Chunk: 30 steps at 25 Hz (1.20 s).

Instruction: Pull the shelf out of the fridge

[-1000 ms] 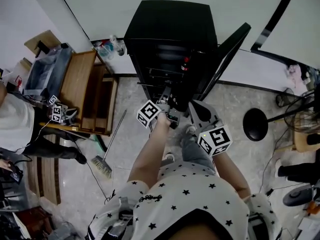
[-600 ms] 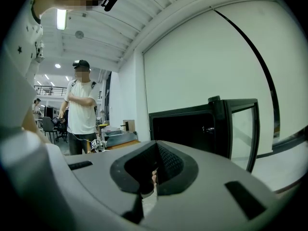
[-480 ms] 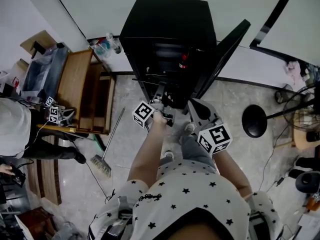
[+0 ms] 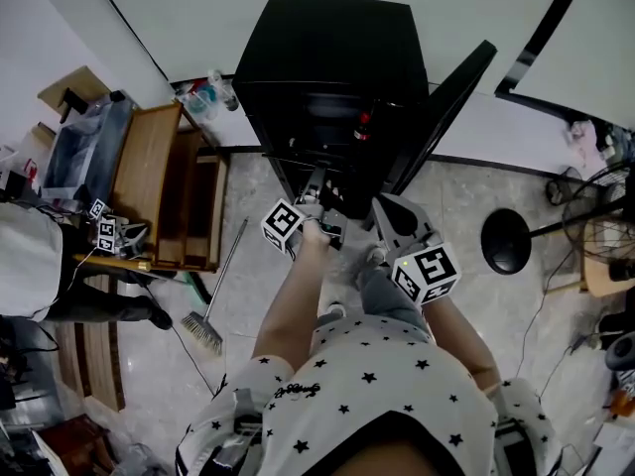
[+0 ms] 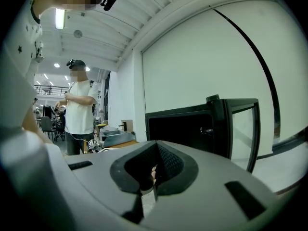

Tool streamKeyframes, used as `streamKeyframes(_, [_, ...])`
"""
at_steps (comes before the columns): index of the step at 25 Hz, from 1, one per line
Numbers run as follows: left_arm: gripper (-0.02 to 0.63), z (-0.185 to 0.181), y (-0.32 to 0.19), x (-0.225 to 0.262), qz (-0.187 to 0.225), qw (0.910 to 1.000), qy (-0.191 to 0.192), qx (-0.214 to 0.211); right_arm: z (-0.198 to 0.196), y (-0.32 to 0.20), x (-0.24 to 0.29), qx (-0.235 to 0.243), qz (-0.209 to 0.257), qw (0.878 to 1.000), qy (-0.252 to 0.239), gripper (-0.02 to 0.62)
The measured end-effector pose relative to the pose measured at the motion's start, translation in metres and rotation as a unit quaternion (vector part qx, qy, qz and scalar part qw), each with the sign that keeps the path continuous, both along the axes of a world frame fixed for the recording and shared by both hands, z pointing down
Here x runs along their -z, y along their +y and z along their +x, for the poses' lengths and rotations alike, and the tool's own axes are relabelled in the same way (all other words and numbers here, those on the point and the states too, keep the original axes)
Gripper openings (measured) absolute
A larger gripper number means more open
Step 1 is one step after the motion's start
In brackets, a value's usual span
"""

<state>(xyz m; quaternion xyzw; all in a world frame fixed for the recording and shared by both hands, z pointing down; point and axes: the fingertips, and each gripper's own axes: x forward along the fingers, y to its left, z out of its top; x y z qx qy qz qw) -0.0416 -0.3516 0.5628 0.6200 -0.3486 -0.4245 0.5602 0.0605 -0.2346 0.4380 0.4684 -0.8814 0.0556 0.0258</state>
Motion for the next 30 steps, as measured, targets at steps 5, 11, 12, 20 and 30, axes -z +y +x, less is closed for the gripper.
streamKeyframes(5, [0.049,0.001,-0.002,0.001,0.004,1.0,-0.005,-0.007,-0.002,-0.001,-0.002,-0.002,0.003,1.0,0.012,-0.006])
streamKeyframes(11, [0.049,-0.002,-0.005,0.004,0.006,0.9999,-0.004,-0.007,-0.006,-0.003,-0.001,-0.003,0.011,1.0,0.026,-0.006])
streamKeyframes(12, [0.05,-0.002,-0.005,0.005,0.007,0.9999,-0.004,-0.007,-0.006,-0.003,-0.001,-0.003,0.011,1.0,0.026,-0.008])
streamKeyframes(20, [0.051,-0.006,-0.01,0.007,0.01,0.9999,-0.006,-0.006,-0.006,-0.006,-0.002,-0.006,0.012,1.0,0.022,-0.007])
streamKeyframes(30, [0.051,-0.007,-0.014,0.003,0.006,1.0,-0.001,-0.006,-0.008,-0.009,-0.006,-0.005,0.011,1.0,0.024,-0.008])
